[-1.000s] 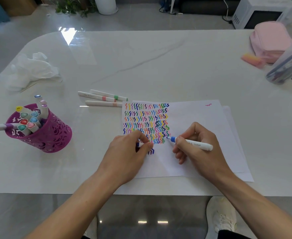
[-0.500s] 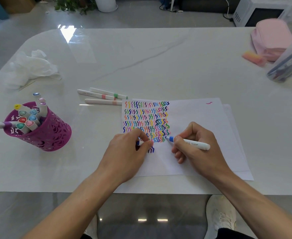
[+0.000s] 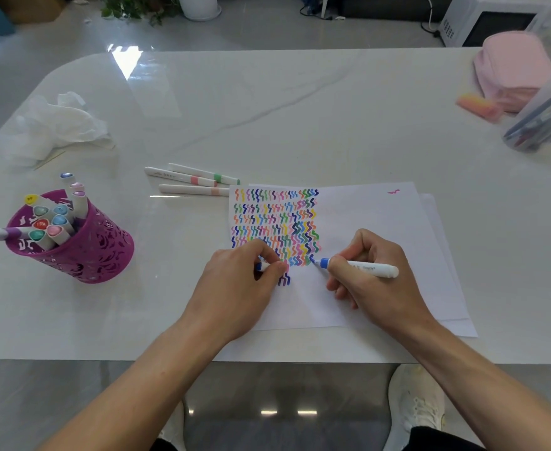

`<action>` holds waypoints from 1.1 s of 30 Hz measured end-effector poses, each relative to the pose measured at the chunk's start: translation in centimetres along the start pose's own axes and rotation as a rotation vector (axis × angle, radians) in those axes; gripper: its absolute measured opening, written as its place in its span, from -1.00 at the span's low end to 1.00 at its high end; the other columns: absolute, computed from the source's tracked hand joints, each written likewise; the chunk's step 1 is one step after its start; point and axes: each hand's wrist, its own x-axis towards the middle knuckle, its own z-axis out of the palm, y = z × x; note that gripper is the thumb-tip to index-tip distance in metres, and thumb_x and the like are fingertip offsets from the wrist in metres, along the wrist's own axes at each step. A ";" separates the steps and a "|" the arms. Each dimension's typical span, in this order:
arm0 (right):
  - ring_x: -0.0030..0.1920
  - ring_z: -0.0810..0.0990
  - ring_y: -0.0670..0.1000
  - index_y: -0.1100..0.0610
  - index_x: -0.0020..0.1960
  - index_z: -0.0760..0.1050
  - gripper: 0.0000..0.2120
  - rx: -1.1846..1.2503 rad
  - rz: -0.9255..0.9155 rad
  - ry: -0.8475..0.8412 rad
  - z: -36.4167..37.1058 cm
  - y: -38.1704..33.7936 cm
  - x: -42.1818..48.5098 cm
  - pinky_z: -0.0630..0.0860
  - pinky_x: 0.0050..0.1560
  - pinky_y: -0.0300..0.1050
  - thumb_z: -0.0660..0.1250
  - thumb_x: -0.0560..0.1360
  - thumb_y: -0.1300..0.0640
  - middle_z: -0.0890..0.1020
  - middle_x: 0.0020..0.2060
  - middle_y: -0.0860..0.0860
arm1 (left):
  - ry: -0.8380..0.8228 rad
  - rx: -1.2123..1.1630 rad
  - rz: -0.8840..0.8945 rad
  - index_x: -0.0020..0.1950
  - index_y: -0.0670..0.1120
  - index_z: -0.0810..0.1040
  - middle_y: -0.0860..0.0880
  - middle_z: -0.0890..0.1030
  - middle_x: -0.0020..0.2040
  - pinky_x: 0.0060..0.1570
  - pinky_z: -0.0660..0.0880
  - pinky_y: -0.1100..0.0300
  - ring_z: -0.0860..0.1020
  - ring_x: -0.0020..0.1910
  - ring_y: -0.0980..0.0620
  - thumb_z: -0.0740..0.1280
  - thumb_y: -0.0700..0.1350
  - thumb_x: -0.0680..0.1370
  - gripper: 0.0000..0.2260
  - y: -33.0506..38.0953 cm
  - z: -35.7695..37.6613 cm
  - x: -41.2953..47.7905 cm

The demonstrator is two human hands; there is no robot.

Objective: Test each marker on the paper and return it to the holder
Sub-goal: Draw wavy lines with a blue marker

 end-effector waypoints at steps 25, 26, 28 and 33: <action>-0.43 0.60 0.10 0.20 -0.14 0.46 -0.84 0.266 -0.091 -0.047 -0.7 -1.1 -0.2 0.47 -0.48 -0.09 0.44 0.53 0.28 0.66 -0.36 0.18 | 0.115 -0.258 0.081 -0.02 0.13 0.63 0.23 0.64 -0.16 -0.22 0.43 0.46 0.56 -0.17 0.21 0.50 -0.01 0.49 -0.89 0.0 -0.4 -0.1; -0.42 0.61 0.10 0.21 -0.13 0.48 -0.85 0.267 -0.094 -0.060 -0.7 -1.0 -0.2 0.47 -0.46 -0.08 0.43 0.55 0.29 0.67 -0.36 0.18 | 0.104 -0.289 0.076 -0.02 0.12 0.63 0.23 0.64 -0.16 -0.22 0.44 0.44 0.56 -0.18 0.21 0.51 -0.04 0.49 -0.88 0.0 -0.3 -0.1; -0.42 0.61 0.10 0.19 -0.13 0.51 -0.88 0.271 -0.096 -0.085 -0.7 -1.1 -0.4 0.49 -0.45 -0.10 0.45 0.51 0.22 0.68 -0.35 0.18 | 0.081 -0.344 0.066 -0.01 0.11 0.64 0.22 0.64 -0.17 -0.20 0.47 0.39 0.56 -0.19 0.20 0.51 -0.08 0.49 -0.86 -0.1 -0.1 0.0; -0.42 0.60 0.12 0.23 -0.13 0.47 -0.85 0.301 -0.088 -0.136 -0.7 -1.4 -0.5 0.49 -0.47 -0.08 0.40 0.56 0.35 0.67 -0.34 0.24 | 0.030 -0.389 0.071 0.01 0.09 0.63 0.18 0.66 -0.18 -0.19 0.52 0.29 0.59 -0.18 0.15 0.50 -0.10 0.51 -0.86 -0.2 0.1 0.2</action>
